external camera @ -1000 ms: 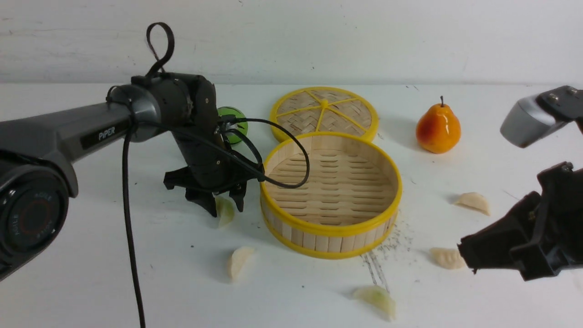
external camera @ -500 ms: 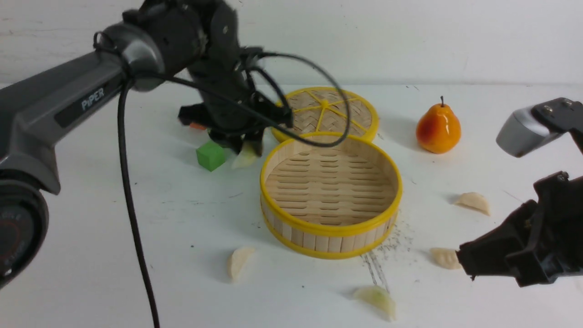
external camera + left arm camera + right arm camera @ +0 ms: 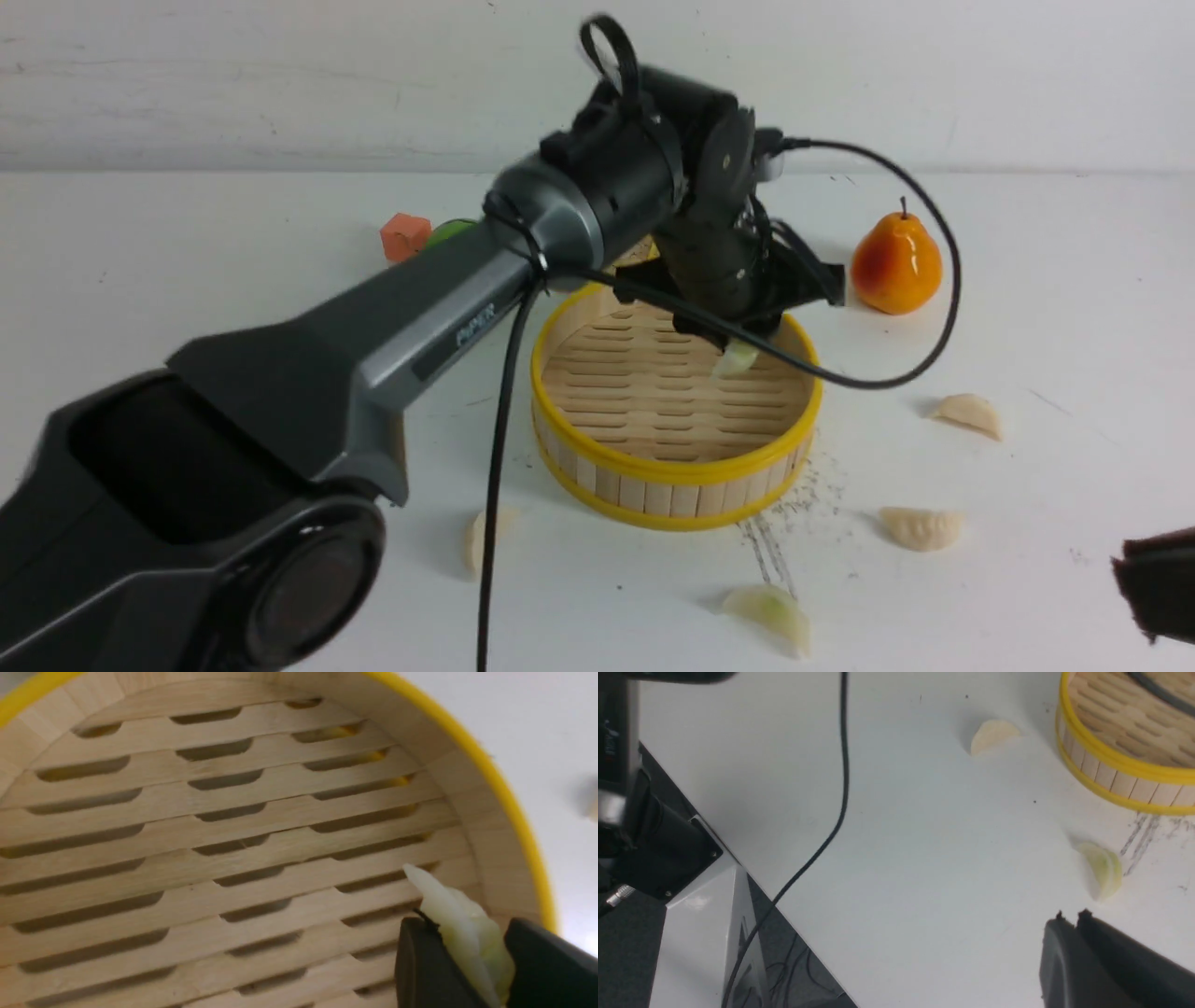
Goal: Put the dumplings into the steamer on the white table.
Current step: 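Place the dumpling into the bamboo steamer basket with the left gripper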
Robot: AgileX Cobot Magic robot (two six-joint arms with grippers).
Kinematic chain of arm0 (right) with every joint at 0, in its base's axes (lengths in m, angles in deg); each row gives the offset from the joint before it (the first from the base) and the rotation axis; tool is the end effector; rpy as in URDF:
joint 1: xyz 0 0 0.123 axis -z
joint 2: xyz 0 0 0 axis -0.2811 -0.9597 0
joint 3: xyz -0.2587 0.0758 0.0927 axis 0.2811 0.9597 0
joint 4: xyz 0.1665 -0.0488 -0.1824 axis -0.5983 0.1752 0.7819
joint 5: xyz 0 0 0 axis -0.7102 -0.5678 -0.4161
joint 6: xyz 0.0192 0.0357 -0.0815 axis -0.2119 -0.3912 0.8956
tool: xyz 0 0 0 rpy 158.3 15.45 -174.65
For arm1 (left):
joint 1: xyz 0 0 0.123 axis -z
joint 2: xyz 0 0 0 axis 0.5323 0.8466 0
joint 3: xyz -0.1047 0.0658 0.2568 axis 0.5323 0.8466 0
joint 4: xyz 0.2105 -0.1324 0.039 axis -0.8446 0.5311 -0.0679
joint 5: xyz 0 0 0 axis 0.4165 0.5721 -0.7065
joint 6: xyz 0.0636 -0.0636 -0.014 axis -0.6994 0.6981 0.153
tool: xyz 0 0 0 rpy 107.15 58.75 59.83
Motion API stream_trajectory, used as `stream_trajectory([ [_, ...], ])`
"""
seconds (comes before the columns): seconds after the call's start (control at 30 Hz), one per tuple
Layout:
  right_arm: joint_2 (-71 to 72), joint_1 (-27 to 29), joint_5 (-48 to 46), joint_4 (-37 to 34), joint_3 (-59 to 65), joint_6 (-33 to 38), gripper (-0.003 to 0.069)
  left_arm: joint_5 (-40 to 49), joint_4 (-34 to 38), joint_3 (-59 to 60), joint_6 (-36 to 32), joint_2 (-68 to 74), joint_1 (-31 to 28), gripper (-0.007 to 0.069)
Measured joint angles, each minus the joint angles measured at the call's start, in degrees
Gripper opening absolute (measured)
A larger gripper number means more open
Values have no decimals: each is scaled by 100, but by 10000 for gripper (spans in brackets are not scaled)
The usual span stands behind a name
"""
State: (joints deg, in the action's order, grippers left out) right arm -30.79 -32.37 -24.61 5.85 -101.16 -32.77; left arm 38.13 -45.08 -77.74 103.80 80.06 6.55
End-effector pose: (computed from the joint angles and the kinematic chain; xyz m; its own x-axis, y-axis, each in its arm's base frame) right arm 0.0861 0.0754 0.3918 -0.5456 -0.2765 -0.7911 -0.6994 0.6703 0.2481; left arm 0.4169 -0.3342 0.2438 -0.8551 0.0825 -0.5119 0.2530 0.9282 -0.2729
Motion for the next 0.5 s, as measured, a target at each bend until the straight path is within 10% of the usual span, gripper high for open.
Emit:
stream_trajectory([
  [0.4, 182, 0, -151, 647, 0, -222, 33, -832, -697, 0, 1030, 517, -12, 215],
  [0.5, 182, 0, -151, 653, 0, -235, 33, -806, -812, 0, 1072, 517, -12, 316],
])
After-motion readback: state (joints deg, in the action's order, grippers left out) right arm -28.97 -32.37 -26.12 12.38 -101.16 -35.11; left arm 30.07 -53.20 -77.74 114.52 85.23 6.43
